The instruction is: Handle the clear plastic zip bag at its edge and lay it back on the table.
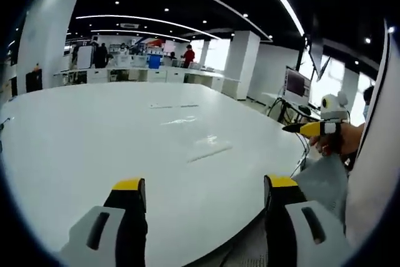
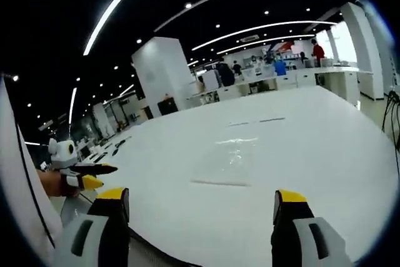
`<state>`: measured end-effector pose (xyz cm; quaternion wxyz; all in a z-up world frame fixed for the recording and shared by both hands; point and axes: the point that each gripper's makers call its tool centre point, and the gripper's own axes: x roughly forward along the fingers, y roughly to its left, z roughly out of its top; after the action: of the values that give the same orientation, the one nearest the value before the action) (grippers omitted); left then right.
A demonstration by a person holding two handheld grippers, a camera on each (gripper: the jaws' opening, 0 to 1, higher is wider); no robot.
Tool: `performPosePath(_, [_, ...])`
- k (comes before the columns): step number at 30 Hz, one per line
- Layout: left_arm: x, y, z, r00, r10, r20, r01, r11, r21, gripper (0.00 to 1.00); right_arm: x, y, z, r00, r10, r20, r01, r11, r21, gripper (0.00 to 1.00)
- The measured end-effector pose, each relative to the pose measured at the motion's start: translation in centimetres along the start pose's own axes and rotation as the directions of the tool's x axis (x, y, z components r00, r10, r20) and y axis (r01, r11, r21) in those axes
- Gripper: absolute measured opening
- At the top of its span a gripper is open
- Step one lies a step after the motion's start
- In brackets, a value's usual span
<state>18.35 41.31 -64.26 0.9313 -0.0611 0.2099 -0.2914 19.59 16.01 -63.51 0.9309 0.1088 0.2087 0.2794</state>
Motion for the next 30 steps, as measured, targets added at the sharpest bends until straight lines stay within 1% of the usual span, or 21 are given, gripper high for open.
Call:
performPosePath(1, [0.0, 0.0, 0.0, 1.0, -0.003, 0.003, 0.003, 1.0, -0.006, 0.77, 0.0, 0.1, -0.1, 1.0, 0.002, 0.002, -0.002, 1.0, -0.006, 0.96])
performPosePath(2, [0.0, 0.0, -0.2, 1.0, -0.004, -0.002, 0.004, 1.0, -0.006, 0.77, 0.0, 0.4, -0.4, 1.0, 0.011, -0.012, -0.011, 1.0, -0.023, 0.96])
performPosePath(3, [0.0, -0.1, -0.2, 1.0, -0.008, -0.004, 0.008, 1.0, -0.007, 0.77, 0.0, 0.6, -0.5, 1.0, 0.017, -0.013, -0.017, 1.0, -0.021, 0.96])
performPosePath(4, [0.0, -0.1, -0.3, 1.0, -0.01, -0.003, 0.01, 1.0, -0.007, 0.77, -0.1, 0.8, -0.4, 1.0, 0.025, 0.006, -0.025, 0.999, -0.021, 0.96])
performPosePath(6, [0.1, -0.2, -0.5, 1.0, -0.015, -0.004, 0.015, 1.0, -0.003, 0.78, 0.0, 1.2, -0.5, 0.999, 0.033, 0.011, -0.033, 0.999, -0.017, 0.97])
performPosePath(9, [0.1, -0.3, -0.6, 1.0, -0.025, -0.01, 0.025, 1.0, -0.004, 0.8, 0.1, 1.8, -0.5, 0.999, 0.046, 0.015, -0.045, 0.998, -0.036, 0.98])
performPosePath(11, [0.0, -0.7, -0.4, 0.999, -0.04, 0.004, 0.04, 0.999, -0.001, 0.82, 0.1, 1.8, -0.2, 0.998, 0.047, 0.032, -0.045, 0.998, -0.038, 1.0])
performPosePath(14, [-0.2, -0.4, -0.6, 0.999, -0.037, 0.011, 0.037, 0.999, -0.005, 0.83, 0.1, 1.8, -0.3, 0.999, 0.046, 0.028, -0.045, 0.998, -0.033, 1.0])
performPosePath(15, [-0.2, -0.1, -0.9, 0.999, -0.033, 0.001, 0.033, 0.999, -0.001, 0.83, 0.1, 1.8, -0.3, 0.998, 0.047, 0.029, -0.046, 0.998, -0.035, 1.0])
performPosePath(17, [-0.2, -0.2, -1.0, 0.999, -0.035, 0.006, 0.035, 0.999, 0.0, 0.84, 0.2, 1.9, -0.5, 0.999, 0.046, 0.02, -0.045, 0.998, -0.044, 1.0])
performPosePath(22, [-0.1, -0.9, -0.6, 0.999, -0.04, 0.013, 0.04, 0.999, 0.012, 0.87, 0.4, 1.9, -0.6, 0.999, 0.044, 0.021, -0.043, 0.998, -0.047, 1.0])
performPosePath(26, [0.0, -1.0, -0.5, 0.999, -0.033, 0.015, 0.033, 0.999, 0.01, 0.87, 0.6, 2.0, -0.8, 0.999, 0.045, 0.016, -0.044, 0.997, -0.057, 0.99])
performPosePath(28, [0.1, -1.2, -0.4, 0.999, -0.031, 0.02, 0.031, 0.999, 0.022, 0.87, 0.7, 2.0, -0.9, 0.999, 0.048, 0.013, -0.047, 0.997, -0.062, 0.99])
performPosePath(30, [0.2, -1.4, -0.5, 0.999, -0.034, 0.011, 0.033, 0.999, 0.038, 0.87, 0.7, 2.1, -0.9, 0.999, 0.048, 0.014, -0.047, 0.997, -0.067, 0.99])
